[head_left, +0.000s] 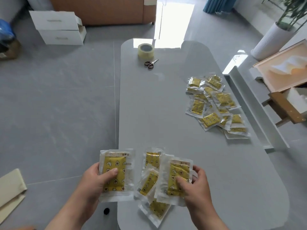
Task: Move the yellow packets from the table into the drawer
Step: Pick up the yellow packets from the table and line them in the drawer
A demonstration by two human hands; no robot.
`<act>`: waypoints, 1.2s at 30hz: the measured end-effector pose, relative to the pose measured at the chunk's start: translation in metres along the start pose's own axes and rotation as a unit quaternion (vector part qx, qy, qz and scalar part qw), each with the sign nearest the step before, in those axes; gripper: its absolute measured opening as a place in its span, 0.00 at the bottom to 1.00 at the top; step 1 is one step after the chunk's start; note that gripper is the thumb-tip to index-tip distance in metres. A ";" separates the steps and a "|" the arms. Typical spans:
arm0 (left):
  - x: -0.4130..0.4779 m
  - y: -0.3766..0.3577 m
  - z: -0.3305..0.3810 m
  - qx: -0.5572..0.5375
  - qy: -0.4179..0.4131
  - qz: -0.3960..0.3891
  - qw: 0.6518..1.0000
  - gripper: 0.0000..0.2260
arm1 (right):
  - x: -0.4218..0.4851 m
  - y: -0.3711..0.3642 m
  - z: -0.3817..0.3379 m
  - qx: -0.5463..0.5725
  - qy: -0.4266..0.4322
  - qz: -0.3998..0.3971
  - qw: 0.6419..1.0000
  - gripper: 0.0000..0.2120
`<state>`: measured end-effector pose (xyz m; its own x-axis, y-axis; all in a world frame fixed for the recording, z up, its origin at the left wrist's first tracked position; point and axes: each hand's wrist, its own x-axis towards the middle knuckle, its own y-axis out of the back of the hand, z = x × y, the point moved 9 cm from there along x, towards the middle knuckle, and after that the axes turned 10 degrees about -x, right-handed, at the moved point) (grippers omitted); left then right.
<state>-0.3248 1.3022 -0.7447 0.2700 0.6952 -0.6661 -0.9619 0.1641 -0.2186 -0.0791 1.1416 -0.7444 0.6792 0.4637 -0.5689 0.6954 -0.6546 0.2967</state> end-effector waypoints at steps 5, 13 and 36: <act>-0.047 -0.068 0.069 0.005 -0.027 -0.054 0.998 0.10 | -0.023 0.046 -0.086 0.107 -0.013 -0.029 0.994 0.14; -0.133 -0.181 0.157 0.022 -0.051 -0.122 0.991 0.09 | -0.092 0.140 -0.199 0.236 0.001 -0.062 0.970 0.10; -0.462 -0.559 0.026 0.078 -0.048 -0.307 0.947 0.10 | -0.295 0.655 -0.156 0.259 0.080 0.117 0.955 0.06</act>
<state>0.0870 0.9075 -0.2962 0.7826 0.4947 -0.3780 -0.6216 0.6543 -0.4307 0.2122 0.6695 -0.2625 0.8582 0.3267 -0.3958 0.3389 -0.9399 -0.0409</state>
